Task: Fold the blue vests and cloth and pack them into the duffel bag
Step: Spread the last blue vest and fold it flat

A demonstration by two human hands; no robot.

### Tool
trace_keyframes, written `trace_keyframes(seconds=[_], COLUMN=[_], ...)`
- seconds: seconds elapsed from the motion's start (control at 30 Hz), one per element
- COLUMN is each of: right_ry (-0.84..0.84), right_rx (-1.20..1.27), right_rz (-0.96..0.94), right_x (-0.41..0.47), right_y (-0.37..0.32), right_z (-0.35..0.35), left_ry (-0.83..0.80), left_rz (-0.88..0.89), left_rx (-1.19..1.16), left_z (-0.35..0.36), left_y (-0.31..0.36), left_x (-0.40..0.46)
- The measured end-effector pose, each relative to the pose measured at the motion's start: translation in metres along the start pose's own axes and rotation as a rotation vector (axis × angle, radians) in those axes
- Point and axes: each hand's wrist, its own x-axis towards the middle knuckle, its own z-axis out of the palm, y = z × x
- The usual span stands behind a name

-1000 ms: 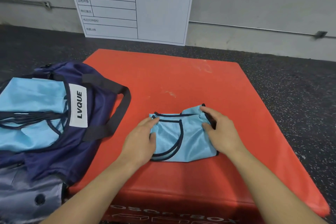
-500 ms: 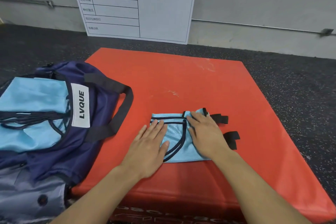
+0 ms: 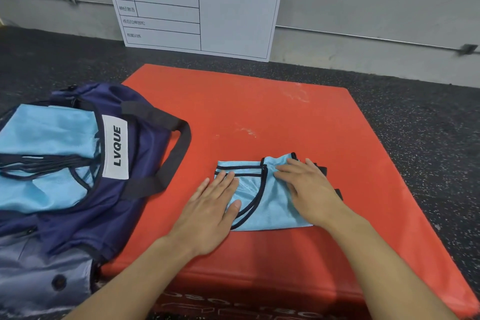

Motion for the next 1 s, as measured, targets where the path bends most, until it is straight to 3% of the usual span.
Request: trace_keyframes(seconds=[0.13,0.3,0.37,0.47,0.57,0.63,0.8,0.9,1.0], right_ry=[0.068,-0.116,0.001,0.129,0.037,0.067,0.008,0.063,-0.003], right_rx=[-0.05,-0.178,-0.239,-0.141,-0.025,0.015,0.015,0.035,0.041], right_rz=[-0.02,0.041,0.062,0.106,0.147,0.178,0.129,0.112,0.036], right_x=[0.005,0.007,0.01,0.013,0.015,0.021,0.021,0.025,0.025], right_y=[-0.009,-0.012,-0.019,-0.043,-0.056,-0.059,-0.077,-0.091,-0.106], right_z=[-0.002,0.019,0.022,0.034,0.052,0.052,0.056,0.055,0.058], left_ry=[0.028,0.06,0.075,0.112,0.197,0.221,0.134,0.171,0.203], left_rz=[0.019,0.044,0.037,0.034,-0.033,-0.081,-0.041,-0.043,-0.072], left_rx=[-0.023,0.046,0.07,0.076,0.12,0.101,0.086,0.112,0.137], left_z=[0.0,0.001,0.002,0.002,-0.001,-0.005,-0.003,-0.004,-0.007], left_y=[0.0,-0.004,-0.006,-0.009,-0.009,-0.011,-0.015,-0.023,-0.03], left_x=[-0.001,-0.006,-0.008,-0.01,-0.009,-0.009,-0.014,-0.015,-0.017])
